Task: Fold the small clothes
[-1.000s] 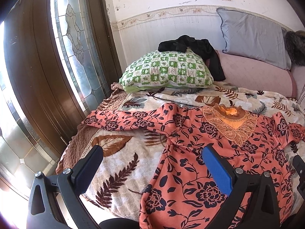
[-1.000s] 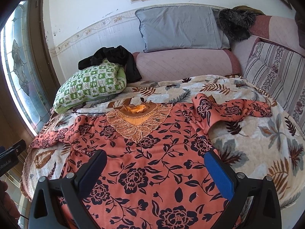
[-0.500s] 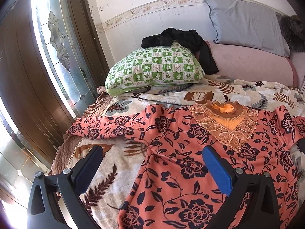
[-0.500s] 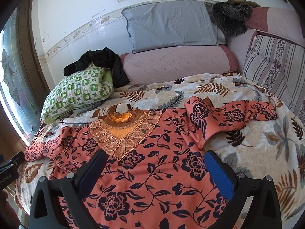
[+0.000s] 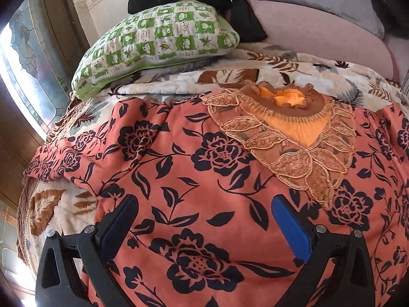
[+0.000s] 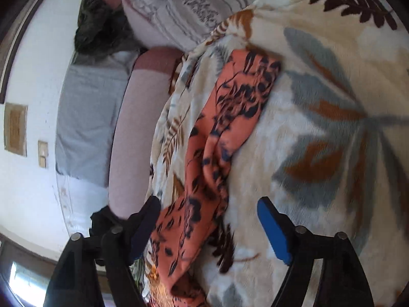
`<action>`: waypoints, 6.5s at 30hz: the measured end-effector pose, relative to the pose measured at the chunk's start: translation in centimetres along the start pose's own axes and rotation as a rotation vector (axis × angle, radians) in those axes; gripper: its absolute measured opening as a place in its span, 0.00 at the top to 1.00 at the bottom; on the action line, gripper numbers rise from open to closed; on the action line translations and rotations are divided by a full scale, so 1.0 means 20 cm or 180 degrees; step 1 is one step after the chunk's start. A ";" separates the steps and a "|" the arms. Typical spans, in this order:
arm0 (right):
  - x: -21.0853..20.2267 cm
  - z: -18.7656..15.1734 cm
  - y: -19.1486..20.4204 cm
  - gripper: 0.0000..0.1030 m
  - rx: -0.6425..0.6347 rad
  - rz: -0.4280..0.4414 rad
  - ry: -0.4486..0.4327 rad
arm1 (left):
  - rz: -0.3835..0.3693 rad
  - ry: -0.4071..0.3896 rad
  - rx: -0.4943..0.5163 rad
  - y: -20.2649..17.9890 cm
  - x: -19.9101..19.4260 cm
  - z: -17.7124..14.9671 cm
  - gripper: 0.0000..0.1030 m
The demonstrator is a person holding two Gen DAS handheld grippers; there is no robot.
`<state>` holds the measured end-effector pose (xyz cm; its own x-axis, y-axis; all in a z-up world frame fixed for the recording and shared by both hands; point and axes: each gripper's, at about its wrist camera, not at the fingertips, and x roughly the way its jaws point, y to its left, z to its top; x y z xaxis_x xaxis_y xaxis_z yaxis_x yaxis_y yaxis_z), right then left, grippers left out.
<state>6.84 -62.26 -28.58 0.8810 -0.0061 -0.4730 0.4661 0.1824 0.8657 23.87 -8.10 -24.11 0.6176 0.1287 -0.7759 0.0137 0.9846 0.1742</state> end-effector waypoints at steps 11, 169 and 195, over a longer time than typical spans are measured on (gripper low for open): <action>0.25 0.38 -0.01 0.32 0.0182 -0.0081 -0.0322 | 0.0087 0.0027 0.0099 -0.07 0.11 0.01 0.00; 0.66 -1.67 0.74 0.44 -0.3768 -0.0560 0.1626 | 0.0827 -0.0163 -0.2544 1.72 0.14 0.00 0.00; 0.69 -1.63 0.75 0.50 -0.3553 -0.0442 0.1676 | 0.0116 -0.0231 -0.2875 2.24 0.56 0.03 0.94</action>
<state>23.34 -27.52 -27.41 0.5697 0.2560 -0.7810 0.0018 0.9499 0.3127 31.80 37.34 -24.70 0.6540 0.1840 -0.7338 -0.6100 0.7020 -0.3676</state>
